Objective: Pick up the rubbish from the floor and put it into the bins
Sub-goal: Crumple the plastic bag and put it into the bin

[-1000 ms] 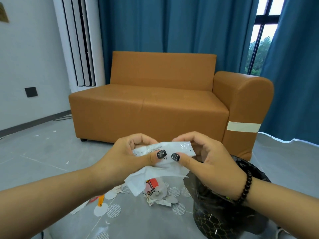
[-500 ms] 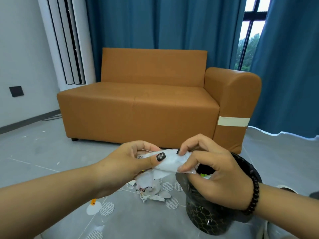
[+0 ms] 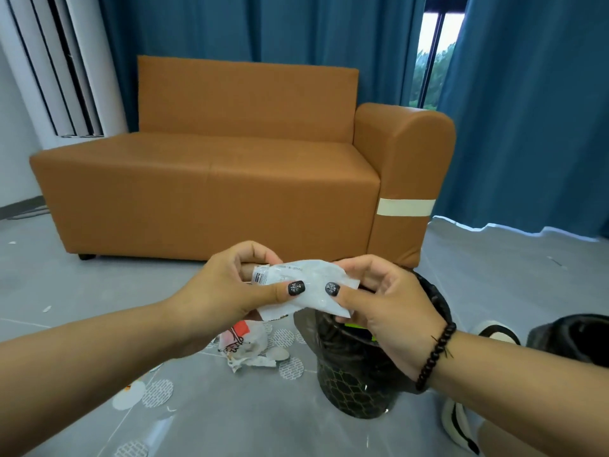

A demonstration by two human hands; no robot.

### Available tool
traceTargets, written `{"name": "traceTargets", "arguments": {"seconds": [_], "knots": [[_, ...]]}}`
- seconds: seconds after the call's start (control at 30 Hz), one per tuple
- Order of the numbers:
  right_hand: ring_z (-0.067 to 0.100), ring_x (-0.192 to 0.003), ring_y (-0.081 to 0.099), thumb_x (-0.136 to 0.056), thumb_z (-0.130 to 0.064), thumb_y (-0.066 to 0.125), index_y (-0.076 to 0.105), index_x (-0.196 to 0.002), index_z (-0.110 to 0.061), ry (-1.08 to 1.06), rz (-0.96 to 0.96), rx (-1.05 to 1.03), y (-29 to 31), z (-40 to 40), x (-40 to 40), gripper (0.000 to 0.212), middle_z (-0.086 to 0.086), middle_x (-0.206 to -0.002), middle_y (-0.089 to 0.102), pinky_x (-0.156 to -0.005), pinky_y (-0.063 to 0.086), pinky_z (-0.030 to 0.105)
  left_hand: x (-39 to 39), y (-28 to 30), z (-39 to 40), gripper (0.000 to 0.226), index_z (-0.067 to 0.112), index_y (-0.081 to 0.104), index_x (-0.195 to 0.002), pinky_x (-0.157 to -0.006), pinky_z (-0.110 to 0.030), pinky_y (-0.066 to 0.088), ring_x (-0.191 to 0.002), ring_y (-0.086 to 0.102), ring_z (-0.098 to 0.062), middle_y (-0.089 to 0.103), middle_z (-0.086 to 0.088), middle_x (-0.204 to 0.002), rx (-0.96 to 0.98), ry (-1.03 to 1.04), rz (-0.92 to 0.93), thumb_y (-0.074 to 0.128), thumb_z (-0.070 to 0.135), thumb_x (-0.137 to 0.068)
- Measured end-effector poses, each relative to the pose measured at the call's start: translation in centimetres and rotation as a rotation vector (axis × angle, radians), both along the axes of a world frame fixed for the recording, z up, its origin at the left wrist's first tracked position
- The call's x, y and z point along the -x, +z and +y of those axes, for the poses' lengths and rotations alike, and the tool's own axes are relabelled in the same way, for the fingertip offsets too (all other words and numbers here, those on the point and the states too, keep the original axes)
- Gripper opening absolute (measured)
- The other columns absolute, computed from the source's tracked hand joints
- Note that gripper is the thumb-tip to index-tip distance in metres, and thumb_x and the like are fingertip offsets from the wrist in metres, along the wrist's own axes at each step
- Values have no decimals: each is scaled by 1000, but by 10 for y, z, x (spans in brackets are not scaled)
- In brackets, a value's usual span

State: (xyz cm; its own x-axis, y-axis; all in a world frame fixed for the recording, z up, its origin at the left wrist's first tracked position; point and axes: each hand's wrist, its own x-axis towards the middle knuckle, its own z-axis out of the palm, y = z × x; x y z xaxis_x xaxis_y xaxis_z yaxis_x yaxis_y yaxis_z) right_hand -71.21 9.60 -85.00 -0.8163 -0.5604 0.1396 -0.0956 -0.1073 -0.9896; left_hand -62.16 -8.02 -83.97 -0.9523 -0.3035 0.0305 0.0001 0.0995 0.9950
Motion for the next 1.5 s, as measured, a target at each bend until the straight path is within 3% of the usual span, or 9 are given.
{"name": "traceTargets", "arguments": {"seconds": [0.17, 0.3, 0.47, 0.67, 0.87, 1.1, 1.2, 1.33, 1.5], "knots": [[33, -79, 66, -76, 9, 68, 69, -69, -17, -183, 192, -108, -11, 10, 23, 27, 8, -82, 72, -71, 58, 45, 28, -20, 11, 34, 8, 56, -103, -69, -30, 61, -89, 72, -31, 73, -16, -99, -199, -155, -172, 58, 34, -82], [4, -72, 66, -74, 13, 68, 68, -62, -22, -231, 280, -119, -26, 18, 38, 37, -13, -72, 70, -63, 53, 16, 55, -35, 18, 21, 7, 50, -95, -61, -23, 60, -68, 72, -20, 70, -23, -87, -244, -123, -142, 62, 18, -83], [39, -78, 63, -76, 9, 68, 66, -64, -22, -280, 280, -181, -51, 19, 62, 33, 5, -78, 69, -70, 56, 47, 85, -52, 19, 21, 10, 46, -101, -53, -20, 57, -64, 73, -21, 57, -32, -95, -165, -67, -147, 62, 4, -87], [0, -62, 52, -80, 5, 63, 62, -75, -24, -270, 443, -332, -49, 16, 114, 29, -5, -80, 62, -54, 42, 9, 118, -74, 16, 36, 13, 43, -116, -77, -37, 57, -75, 73, -23, 75, -15, -86, 13, -133, -278, 61, 29, -90], [25, -67, 46, -81, 6, 60, 52, -77, -15, 10, 53, -772, -64, 1, 170, 23, 12, -81, 49, -54, 42, 30, 127, -105, 10, 27, 17, 46, -118, -74, -34, 49, -68, 71, -21, 76, -8, -78, 201, -145, -423, 58, 18, -94], [15, -63, 54, -79, -20, 75, 63, -91, -9, 231, 362, -1354, -110, 3, 169, 21, 2, -79, 59, -45, 43, 15, 127, -113, 12, 22, 11, 49, -118, -64, -26, 46, -64, 68, -18, 74, -14, -85, 266, -136, -385, 52, 14, -97], [23, -75, 61, -77, -31, 76, 66, -107, 0, 214, 382, -1349, -110, 2, 170, 45, 17, -96, 68, -65, 53, 27, 129, -113, 13, 26, 9, 49, -121, -68, -28, 51, -63, 68, -20, 74, -16, -86, 253, -123, -360, 53, 11, -96], [21, -88, 62, -80, -26, 73, 70, -99, -2, 107, 442, -1253, -93, -1, 174, 31, 10, -103, 69, -62, 48, 19, 126, -107, 10, 37, 16, 42, -129, -76, -31, 53, -69, 71, -19, 76, -7, -82, 273, -113, -331, 55, 13, -95], [19, -79, 69, -85, -8, 60, 72, -85, 1, -83, 531, -1041, -67, -14, 170, 14, 11, -90, 72, -73, 58, 31, 108, -96, -2, 42, 17, 38, -131, -79, -35, 53, -71, 70, -17, 76, -6, -84, 272, -75, -334, 56, 14, -93]]}}
